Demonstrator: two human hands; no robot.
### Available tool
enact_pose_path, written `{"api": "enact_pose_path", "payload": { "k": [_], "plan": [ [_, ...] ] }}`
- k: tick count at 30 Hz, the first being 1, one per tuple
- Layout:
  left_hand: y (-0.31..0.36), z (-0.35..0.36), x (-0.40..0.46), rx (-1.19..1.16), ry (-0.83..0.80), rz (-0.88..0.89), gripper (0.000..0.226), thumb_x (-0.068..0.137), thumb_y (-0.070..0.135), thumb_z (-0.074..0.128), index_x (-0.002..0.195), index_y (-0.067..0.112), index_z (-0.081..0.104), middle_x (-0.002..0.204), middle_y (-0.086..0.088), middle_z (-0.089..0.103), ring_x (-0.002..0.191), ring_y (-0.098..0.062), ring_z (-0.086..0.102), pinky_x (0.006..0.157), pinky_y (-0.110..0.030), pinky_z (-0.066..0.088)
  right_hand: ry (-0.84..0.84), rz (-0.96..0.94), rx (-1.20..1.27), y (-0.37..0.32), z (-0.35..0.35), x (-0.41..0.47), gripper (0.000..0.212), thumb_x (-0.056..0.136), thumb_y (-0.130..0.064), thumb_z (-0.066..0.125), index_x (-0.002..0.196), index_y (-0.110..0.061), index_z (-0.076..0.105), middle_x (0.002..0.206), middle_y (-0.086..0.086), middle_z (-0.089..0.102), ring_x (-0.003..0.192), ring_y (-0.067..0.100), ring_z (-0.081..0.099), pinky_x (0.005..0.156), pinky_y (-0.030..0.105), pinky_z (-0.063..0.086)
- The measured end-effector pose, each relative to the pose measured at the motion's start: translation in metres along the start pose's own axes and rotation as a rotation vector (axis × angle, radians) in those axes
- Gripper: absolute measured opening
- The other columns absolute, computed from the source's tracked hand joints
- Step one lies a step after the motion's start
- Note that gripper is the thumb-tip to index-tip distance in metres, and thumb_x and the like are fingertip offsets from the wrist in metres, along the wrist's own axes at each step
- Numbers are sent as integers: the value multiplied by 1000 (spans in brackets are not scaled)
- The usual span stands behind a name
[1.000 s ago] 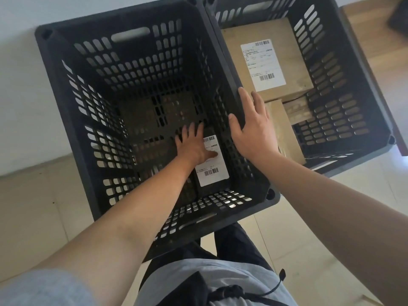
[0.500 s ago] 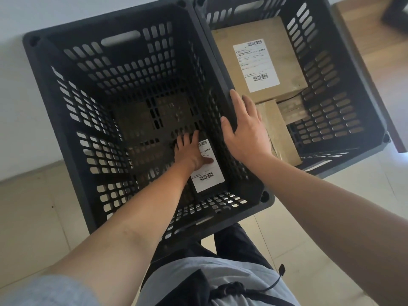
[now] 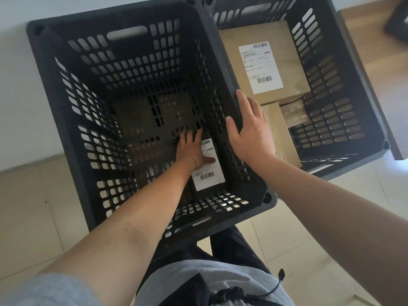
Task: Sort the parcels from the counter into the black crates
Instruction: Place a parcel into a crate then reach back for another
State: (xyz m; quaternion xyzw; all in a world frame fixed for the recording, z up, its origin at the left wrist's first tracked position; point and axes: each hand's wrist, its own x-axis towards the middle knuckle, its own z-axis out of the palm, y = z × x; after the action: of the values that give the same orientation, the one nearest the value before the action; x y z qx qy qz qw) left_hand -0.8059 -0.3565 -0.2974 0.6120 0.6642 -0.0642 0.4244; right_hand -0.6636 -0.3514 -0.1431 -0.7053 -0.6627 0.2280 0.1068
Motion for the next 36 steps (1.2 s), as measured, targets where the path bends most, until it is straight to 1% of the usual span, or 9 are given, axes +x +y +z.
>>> {"api": "enact_pose_path", "payload": {
  "k": [10,14,17,21,24,28,32,34,36],
  "plan": [
    [-1,4,-4,27,36,-8,122,79,58,79,163,31,-4,173,-4,-1,158,-30,-12,127,-50,0,7,-3,-4,0,0,-1,64,105,-43,44,162,-31,19,164,7,32,148,32,35,112,56,44],
    [-3,0,-5,59,25,-7,123,79,60,78,163,30,-7,173,-4,-8,158,-30,-14,126,-52,-3,-14,-27,-4,-1,2,-1,66,105,-45,42,163,-30,15,165,10,30,147,35,37,111,57,45],
    [-2,-8,-13,48,70,22,117,81,61,75,164,29,-2,173,-2,-6,158,-31,-9,127,-53,-1,-25,-25,7,-3,-1,-1,66,105,-44,42,163,-29,13,166,10,27,149,35,34,114,57,41],
    [4,-17,-42,-82,171,-23,103,89,58,69,165,29,6,173,-2,3,159,-33,1,127,-52,6,-38,-29,53,-5,-7,-4,67,105,-46,42,163,-32,11,167,9,25,150,36,33,115,58,39],
    [20,-22,-80,-238,240,-74,93,93,53,68,164,28,14,173,-1,10,159,-30,7,127,-49,10,-67,-38,148,-4,-14,-7,71,103,-50,46,162,-36,10,170,4,19,152,34,30,115,60,40],
    [57,-31,-145,-437,350,-23,81,96,44,67,162,30,22,171,4,18,158,-22,15,127,-50,19,-132,-24,347,5,-32,-18,72,102,-48,53,162,-37,15,172,-3,13,157,27,19,122,58,30],
    [114,-45,-197,-623,423,56,71,99,43,64,159,36,27,168,10,24,154,-15,23,122,-41,25,-124,-21,532,38,-71,-47,68,103,-40,57,162,-29,25,170,-4,23,156,19,22,126,47,25],
    [147,-48,-210,-687,450,103,67,100,42,63,158,36,31,166,12,28,153,-13,26,121,-38,26,-110,-7,631,61,-93,-64,64,103,-38,57,160,-30,31,166,-6,31,154,15,27,125,46,27],
    [185,-46,-217,-756,441,167,64,99,40,63,157,36,34,163,15,34,150,-9,30,120,-33,28,-58,56,739,91,-117,-79,58,102,-38,58,156,-33,38,161,-10,41,149,12,35,123,44,32]
  ]
}}
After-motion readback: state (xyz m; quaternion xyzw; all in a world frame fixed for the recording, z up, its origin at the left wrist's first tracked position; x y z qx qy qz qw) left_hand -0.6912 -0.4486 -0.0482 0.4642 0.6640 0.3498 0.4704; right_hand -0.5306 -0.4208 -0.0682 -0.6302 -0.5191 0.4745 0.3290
